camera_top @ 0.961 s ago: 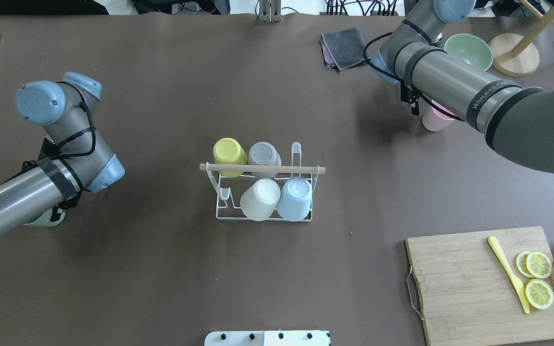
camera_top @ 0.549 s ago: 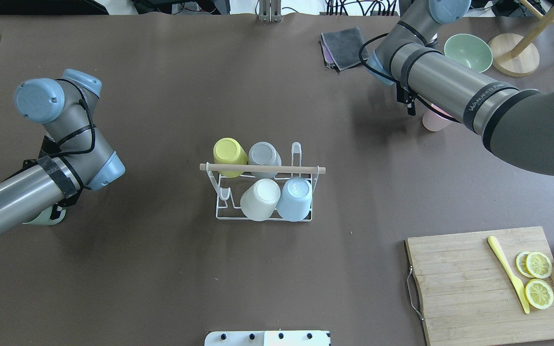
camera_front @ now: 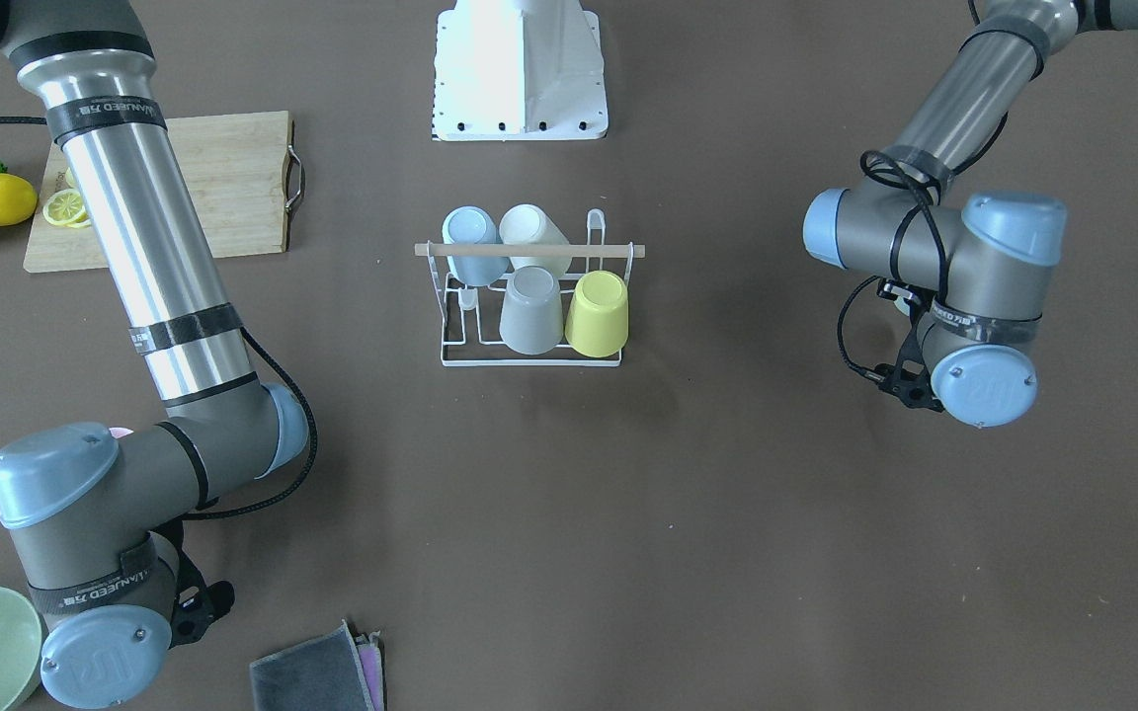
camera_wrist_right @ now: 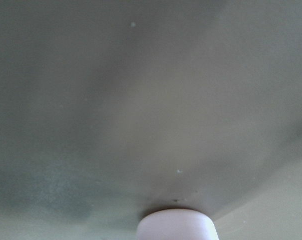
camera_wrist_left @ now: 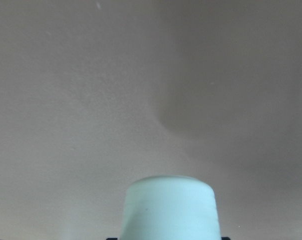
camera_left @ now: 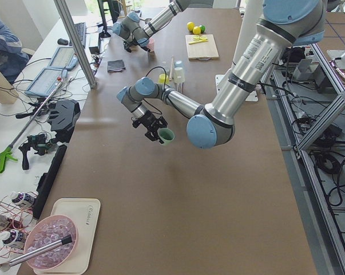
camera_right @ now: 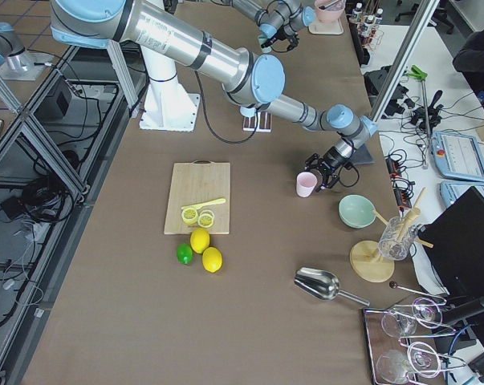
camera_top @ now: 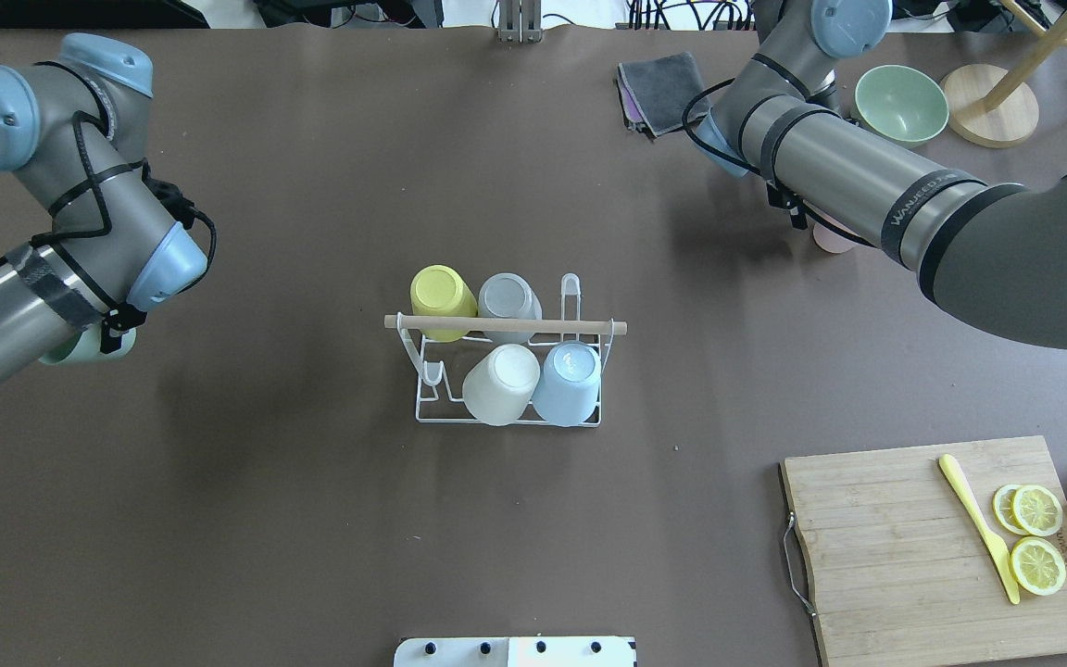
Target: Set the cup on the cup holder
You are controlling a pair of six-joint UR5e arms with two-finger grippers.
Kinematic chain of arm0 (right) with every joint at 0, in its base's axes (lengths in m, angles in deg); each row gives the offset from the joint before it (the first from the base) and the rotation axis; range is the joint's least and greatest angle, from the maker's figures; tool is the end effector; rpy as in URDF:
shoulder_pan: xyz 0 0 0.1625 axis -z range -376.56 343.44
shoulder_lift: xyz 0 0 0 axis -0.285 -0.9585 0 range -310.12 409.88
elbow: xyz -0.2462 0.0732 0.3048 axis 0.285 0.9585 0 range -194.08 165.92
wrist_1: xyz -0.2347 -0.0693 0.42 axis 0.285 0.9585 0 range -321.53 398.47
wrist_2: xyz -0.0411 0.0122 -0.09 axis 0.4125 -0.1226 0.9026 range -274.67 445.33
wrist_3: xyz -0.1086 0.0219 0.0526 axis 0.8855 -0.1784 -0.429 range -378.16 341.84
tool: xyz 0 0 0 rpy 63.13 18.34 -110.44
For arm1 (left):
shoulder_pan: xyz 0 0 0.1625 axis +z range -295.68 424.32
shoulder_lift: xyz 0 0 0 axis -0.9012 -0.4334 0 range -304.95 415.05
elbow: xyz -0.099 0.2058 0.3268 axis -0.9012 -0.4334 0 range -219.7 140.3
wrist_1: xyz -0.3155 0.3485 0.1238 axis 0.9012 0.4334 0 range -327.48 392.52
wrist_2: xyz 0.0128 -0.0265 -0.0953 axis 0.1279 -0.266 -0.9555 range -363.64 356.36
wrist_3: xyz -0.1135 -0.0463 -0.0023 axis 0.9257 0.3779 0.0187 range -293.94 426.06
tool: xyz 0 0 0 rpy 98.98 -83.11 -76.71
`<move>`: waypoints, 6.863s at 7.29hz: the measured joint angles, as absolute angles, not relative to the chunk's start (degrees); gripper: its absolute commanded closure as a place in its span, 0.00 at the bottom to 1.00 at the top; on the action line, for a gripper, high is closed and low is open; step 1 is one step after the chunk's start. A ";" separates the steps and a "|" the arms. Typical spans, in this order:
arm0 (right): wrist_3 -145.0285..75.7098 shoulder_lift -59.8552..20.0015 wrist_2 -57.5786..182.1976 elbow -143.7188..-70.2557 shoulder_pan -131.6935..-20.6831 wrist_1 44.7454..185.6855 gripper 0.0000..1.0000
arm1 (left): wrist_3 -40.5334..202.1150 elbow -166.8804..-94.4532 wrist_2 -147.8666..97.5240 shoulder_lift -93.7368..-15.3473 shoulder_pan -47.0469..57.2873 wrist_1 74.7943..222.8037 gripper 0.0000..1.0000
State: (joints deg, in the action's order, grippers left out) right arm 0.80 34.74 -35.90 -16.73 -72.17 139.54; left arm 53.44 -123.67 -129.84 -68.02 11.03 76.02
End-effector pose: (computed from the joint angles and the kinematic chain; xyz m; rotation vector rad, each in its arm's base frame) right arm -0.4455 -0.7744 0.5036 -0.4820 -0.4913 -0.7833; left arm 0.3667 -0.5936 0.4105 -0.4616 0.5556 0.7171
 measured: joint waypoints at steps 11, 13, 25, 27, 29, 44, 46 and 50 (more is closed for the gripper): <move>9.60 35.59 -30.15 -14.71 -70.34 139.45 0.00 | 102.28 -149.64 -106.39 -43.25 22.20 182.46 0.77; 9.54 36.31 -28.58 -13.83 -70.00 139.51 0.00 | 101.39 -150.88 -89.18 -42.78 31.36 190.51 0.78; 10.05 38.35 -22.99 -10.33 -68.07 139.60 1.00 | 86.86 -144.14 -37.33 -55.20 58.08 196.57 0.80; 10.48 39.15 -22.95 -10.29 -68.31 141.02 1.00 | 87.11 -141.31 -34.31 -56.86 59.70 198.04 0.79; 13.34 39.84 -22.97 -10.34 -70.10 142.96 1.00 | 87.15 -140.11 -33.45 -57.50 60.43 199.56 0.78; -3.57 6.39 -36.10 -88.96 -83.57 146.64 1.00 | 93.20 -133.45 -34.14 -60.15 59.21 200.83 0.65; -13.78 -2.14 -36.28 -99.64 -82.33 137.69 1.00 | 93.43 -133.33 -34.37 -60.24 58.97 200.89 0.46; -32.44 -12.07 -35.80 -101.77 -80.52 101.64 1.00 | 93.42 -133.09 -35.00 -60.18 58.81 200.92 0.02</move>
